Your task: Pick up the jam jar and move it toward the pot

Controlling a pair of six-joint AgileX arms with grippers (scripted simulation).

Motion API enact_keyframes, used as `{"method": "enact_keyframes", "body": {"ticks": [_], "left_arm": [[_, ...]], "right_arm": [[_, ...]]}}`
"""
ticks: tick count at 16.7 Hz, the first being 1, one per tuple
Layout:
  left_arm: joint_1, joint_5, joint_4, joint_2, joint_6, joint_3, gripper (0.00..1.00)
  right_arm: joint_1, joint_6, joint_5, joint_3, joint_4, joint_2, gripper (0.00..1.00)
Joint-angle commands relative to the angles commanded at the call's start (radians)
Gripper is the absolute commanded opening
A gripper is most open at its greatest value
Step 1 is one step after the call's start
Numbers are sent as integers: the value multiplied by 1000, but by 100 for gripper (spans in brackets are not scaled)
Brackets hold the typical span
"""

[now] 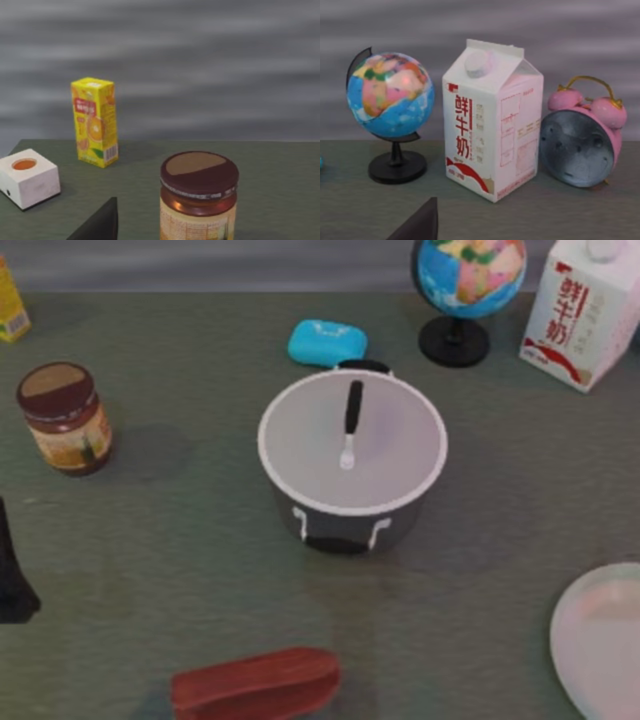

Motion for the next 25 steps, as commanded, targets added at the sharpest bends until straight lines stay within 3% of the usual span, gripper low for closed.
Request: {"method": "enact_keyframes", "body": {"ticks": [5, 10, 25], "left_arm": [[-2, 1, -39, 53, 8, 32, 100], [-9, 7, -199, 304, 46, 237, 100], [-19, 13, -947, 1588, 240, 1467, 100]], "right_arm": [[0, 0, 0, 0, 0, 0, 100], [0, 0, 0, 0, 0, 0, 100], [0, 0, 0, 0, 0, 0, 100]]}}
